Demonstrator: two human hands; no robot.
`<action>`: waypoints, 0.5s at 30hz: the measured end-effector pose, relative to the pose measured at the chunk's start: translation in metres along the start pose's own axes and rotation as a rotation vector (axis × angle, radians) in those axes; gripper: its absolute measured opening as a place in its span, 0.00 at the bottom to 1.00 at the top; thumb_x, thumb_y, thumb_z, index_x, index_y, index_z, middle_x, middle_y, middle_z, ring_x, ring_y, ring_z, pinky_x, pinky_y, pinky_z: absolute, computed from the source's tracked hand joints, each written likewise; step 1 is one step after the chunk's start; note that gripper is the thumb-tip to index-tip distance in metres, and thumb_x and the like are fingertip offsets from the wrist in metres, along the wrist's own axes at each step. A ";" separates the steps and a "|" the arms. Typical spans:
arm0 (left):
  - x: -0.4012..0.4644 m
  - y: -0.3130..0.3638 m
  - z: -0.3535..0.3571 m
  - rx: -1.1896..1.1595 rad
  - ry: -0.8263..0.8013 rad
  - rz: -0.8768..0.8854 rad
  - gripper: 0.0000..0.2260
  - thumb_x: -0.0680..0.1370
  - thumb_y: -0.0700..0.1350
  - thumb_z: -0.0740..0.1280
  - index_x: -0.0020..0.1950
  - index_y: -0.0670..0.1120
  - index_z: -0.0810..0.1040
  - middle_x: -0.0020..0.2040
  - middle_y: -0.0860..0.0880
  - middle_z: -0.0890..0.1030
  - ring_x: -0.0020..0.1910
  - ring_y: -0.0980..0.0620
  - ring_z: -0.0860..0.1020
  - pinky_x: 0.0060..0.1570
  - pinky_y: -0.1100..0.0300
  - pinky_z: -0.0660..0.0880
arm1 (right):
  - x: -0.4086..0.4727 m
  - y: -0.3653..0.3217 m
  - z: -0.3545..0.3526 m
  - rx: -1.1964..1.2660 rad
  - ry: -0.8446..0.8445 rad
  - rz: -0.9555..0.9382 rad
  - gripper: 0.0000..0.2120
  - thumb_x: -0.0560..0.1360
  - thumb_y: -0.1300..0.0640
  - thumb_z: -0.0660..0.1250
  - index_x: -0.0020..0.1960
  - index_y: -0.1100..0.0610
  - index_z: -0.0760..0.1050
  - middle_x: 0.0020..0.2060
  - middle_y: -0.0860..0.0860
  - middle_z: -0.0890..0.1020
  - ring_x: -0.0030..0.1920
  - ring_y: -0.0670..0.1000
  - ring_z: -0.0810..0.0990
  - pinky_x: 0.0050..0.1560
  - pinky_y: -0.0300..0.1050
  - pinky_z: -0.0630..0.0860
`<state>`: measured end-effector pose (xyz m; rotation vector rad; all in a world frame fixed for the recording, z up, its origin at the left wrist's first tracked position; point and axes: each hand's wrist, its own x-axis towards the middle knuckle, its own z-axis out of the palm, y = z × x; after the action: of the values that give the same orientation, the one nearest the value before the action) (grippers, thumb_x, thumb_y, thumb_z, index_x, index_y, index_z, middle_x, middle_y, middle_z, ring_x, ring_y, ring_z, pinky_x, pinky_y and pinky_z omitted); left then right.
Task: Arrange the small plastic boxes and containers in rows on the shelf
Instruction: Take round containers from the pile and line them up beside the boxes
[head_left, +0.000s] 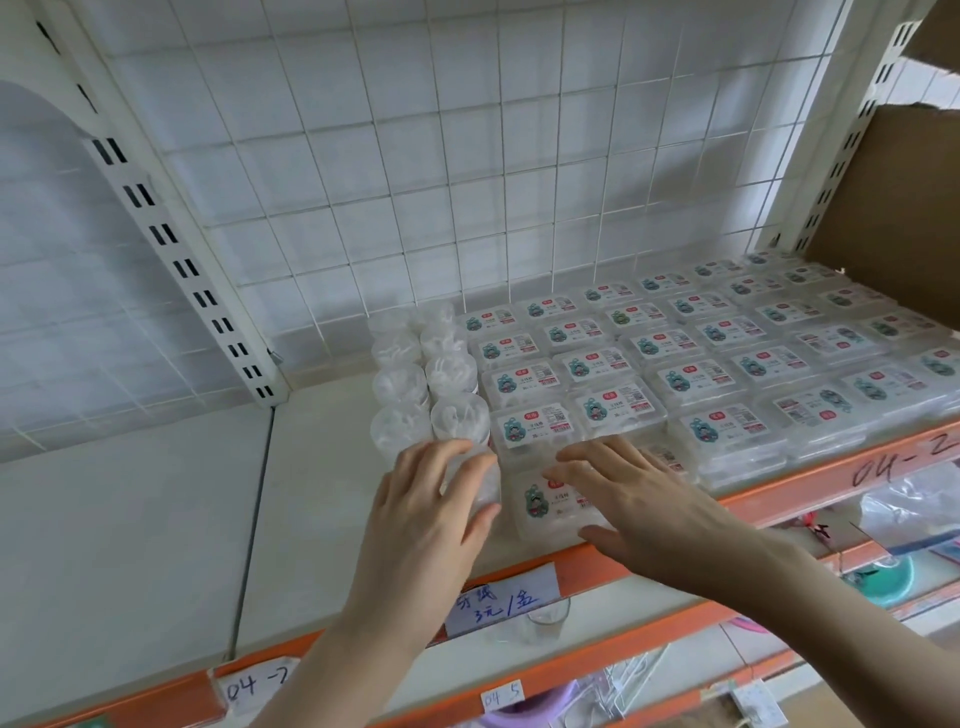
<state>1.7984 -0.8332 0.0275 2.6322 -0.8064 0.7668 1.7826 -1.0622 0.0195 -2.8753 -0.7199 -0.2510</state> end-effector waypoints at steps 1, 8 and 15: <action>-0.001 -0.002 0.000 -0.017 -0.008 -0.007 0.18 0.69 0.46 0.74 0.57 0.47 0.78 0.55 0.50 0.77 0.55 0.47 0.74 0.51 0.52 0.76 | 0.000 -0.001 0.000 -0.009 0.014 -0.001 0.29 0.69 0.50 0.72 0.66 0.48 0.65 0.63 0.47 0.70 0.64 0.48 0.65 0.58 0.49 0.74; -0.001 -0.003 -0.002 -0.082 0.002 -0.016 0.16 0.70 0.47 0.71 0.57 0.47 0.78 0.55 0.49 0.76 0.56 0.49 0.73 0.54 0.57 0.75 | 0.004 0.001 -0.001 -0.051 0.050 0.004 0.23 0.62 0.47 0.78 0.54 0.47 0.76 0.52 0.43 0.76 0.51 0.46 0.76 0.49 0.36 0.67; -0.001 -0.005 -0.005 -0.073 -0.014 -0.005 0.13 0.71 0.48 0.70 0.55 0.49 0.79 0.54 0.50 0.76 0.54 0.50 0.75 0.45 0.59 0.77 | 0.006 0.003 -0.007 -0.014 -0.031 -0.001 0.17 0.69 0.49 0.73 0.56 0.47 0.76 0.53 0.42 0.76 0.51 0.46 0.77 0.51 0.45 0.77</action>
<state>1.7986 -0.8267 0.0304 2.5762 -0.8157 0.7049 1.7882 -1.0637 0.0265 -2.8984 -0.7281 -0.2138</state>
